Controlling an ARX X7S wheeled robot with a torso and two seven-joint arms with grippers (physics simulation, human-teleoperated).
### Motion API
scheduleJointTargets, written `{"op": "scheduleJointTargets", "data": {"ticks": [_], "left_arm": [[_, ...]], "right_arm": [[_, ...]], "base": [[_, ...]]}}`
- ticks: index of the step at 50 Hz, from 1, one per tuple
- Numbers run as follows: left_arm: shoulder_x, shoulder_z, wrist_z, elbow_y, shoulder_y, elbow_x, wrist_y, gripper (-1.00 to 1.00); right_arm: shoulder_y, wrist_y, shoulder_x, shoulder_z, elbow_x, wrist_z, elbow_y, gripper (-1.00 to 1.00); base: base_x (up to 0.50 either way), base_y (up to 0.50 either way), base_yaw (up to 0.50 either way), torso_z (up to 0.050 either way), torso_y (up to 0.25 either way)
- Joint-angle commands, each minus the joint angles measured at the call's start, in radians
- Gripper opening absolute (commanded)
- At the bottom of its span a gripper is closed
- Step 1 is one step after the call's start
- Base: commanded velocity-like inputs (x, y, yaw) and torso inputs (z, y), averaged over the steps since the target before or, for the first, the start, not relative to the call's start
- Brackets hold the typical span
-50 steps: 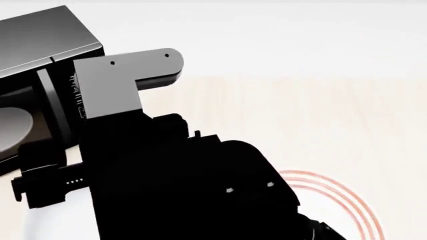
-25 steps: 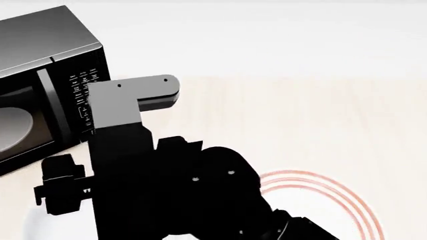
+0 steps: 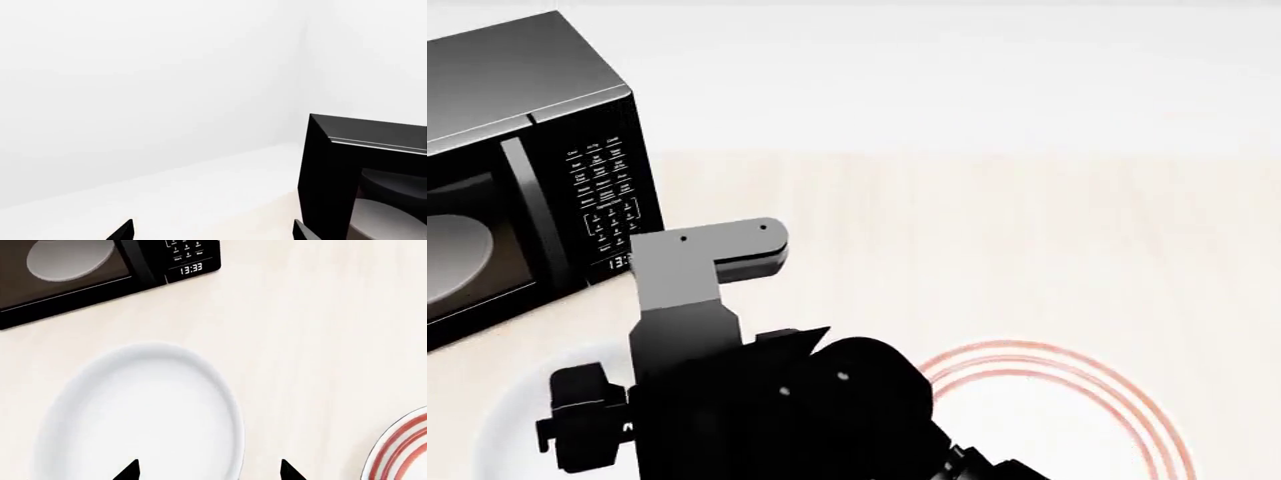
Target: Put the white bowl to the right of the plate.
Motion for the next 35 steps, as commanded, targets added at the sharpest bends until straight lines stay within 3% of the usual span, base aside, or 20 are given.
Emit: {"op": "scheduleJointTargets", "data": {"ticks": [1,18,35], "left_arm": [[-0.007,0.005,-0.009,-0.001,0.007,-0.007,0.007,1.00],[-0.015,0.008,-0.019,-0.003,0.014,-0.019,0.016,1.00],[-0.021,0.010,-0.028,0.001,0.029,-0.029,0.030,1.00]], "right_arm": [[-0.039,-0.072,-0.015,0.025,0.051,-0.078,0.081,1.00],[-0.057,-0.240,-0.021,-0.045,0.058,-0.018,0.164,1.00],[-0.069,-0.292,-0.028,-0.153,0.057,-0.051,0.178,1.00]], "base": [[0.00,0.00,0.00,0.000,0.000],[0.00,0.00,0.00,0.000,0.000],[0.00,0.00,0.00,0.000,0.000]]}}
